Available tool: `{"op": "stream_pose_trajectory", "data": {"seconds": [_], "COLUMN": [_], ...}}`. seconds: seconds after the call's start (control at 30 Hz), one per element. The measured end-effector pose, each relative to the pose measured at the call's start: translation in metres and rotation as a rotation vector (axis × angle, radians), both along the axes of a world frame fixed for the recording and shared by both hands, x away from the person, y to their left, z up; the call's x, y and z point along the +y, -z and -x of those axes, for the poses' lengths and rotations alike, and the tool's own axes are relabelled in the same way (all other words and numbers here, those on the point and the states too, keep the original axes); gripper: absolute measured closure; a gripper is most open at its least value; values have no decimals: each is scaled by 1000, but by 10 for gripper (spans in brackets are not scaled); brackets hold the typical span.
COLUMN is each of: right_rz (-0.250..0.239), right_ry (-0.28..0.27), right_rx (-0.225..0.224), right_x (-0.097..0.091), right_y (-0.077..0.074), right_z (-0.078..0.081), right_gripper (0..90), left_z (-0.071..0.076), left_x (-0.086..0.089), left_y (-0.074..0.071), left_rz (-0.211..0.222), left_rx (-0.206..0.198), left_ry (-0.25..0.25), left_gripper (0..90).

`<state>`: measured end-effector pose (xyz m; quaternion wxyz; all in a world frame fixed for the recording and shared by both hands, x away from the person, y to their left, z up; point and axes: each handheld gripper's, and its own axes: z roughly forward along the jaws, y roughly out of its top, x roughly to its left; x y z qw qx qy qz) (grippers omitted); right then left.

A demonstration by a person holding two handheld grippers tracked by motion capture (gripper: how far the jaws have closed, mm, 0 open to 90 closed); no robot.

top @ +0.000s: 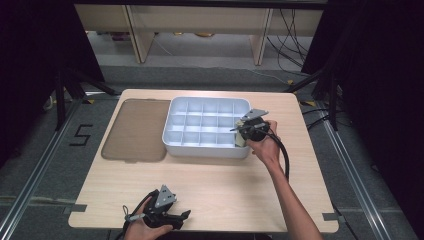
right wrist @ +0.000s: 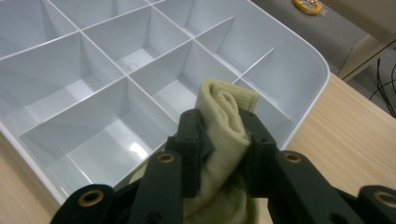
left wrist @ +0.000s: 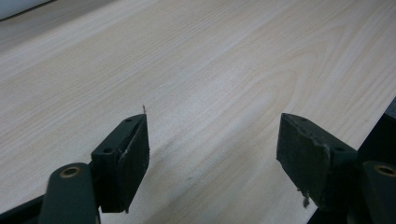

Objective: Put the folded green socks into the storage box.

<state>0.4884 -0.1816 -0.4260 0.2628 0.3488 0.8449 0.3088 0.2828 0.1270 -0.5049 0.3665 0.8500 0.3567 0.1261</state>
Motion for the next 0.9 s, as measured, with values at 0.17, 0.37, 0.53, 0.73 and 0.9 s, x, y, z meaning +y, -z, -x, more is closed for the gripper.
{"op": "stream_pose_trajectory", "data": {"seconds": [0.17,0.37,0.53,0.73,0.9], "right_rz": [10,19,25,40,59], "right_ry": [-4,-22,-22,-37,-39], "right_rx": [-2,6,4,14,11], "right_x": [2,2,2,4,6], "right_y": [6,10,14,21,27], "right_z": [1,3,5,6,6], "right_gripper": [722,719,716,715,714], "left_z": [0,0,0,0,0], "left_x": [0,0,0,0,0], "left_y": [0,0,0,0,0], "left_rz": [2,-3,-5,-5,-9], "left_rx": [1,2,0,1,1], "left_ry": [-2,2,5,4,7], "left_gripper": [253,253,252,251,251]}}
